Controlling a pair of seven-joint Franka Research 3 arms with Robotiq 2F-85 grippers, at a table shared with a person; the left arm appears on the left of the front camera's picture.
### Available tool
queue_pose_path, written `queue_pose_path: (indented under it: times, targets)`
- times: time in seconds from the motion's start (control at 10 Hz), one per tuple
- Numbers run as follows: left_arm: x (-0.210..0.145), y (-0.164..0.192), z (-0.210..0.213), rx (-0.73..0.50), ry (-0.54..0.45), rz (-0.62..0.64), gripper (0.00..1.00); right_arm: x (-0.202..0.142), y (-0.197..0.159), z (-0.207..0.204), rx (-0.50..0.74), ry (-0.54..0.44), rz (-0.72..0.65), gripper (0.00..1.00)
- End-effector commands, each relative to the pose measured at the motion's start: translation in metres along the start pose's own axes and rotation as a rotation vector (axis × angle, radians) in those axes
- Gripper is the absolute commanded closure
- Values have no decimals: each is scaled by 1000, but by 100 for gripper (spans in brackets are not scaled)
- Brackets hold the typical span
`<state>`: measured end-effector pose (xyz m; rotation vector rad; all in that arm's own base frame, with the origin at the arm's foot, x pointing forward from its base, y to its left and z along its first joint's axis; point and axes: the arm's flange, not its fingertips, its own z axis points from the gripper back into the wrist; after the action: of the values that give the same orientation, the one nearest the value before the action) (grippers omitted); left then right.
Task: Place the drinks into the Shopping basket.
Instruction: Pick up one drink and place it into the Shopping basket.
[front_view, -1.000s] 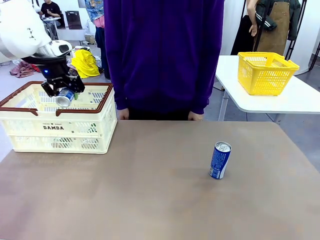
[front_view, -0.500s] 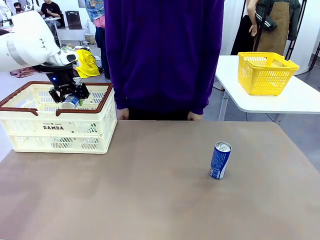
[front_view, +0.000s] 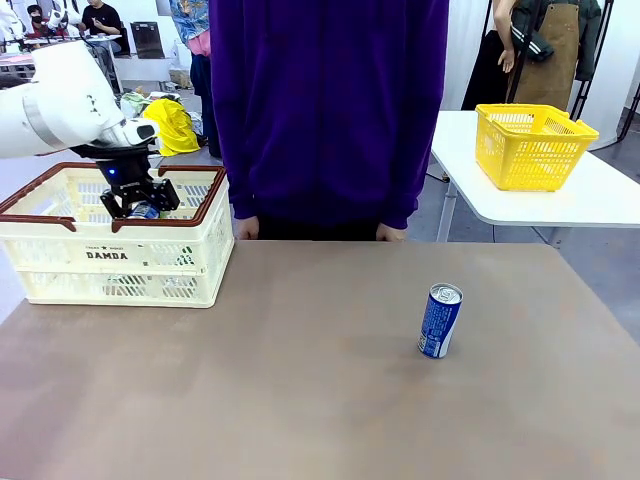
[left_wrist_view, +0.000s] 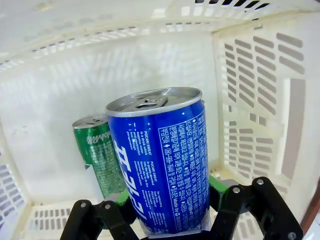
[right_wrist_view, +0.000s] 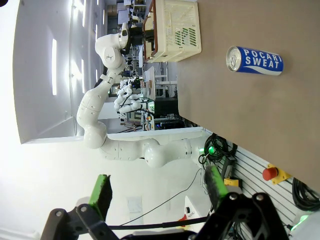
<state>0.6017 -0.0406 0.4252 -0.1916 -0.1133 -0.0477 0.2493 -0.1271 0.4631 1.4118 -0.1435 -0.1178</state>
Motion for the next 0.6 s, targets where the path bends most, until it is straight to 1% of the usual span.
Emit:
queue_pose_path:
  times: [0.0, 0.2, 0.4, 0.5]
  targets:
    - [-2, -6, -6, -9, -12, 12, 100, 3, 8, -1, 24, -11, -12, 0]
    - [-4, -10, -18, 22, -11, 16, 100, 3, 8, -1, 24, -11, -12, 0]
    - [-5, -9, -20, 42, -3, 16, 100, 3, 8, -1, 24, -11, -12, 0]
    - [-5, -9, -20, 49, -3, 15, 98, 3, 8, -1, 24, -11, -12, 0]
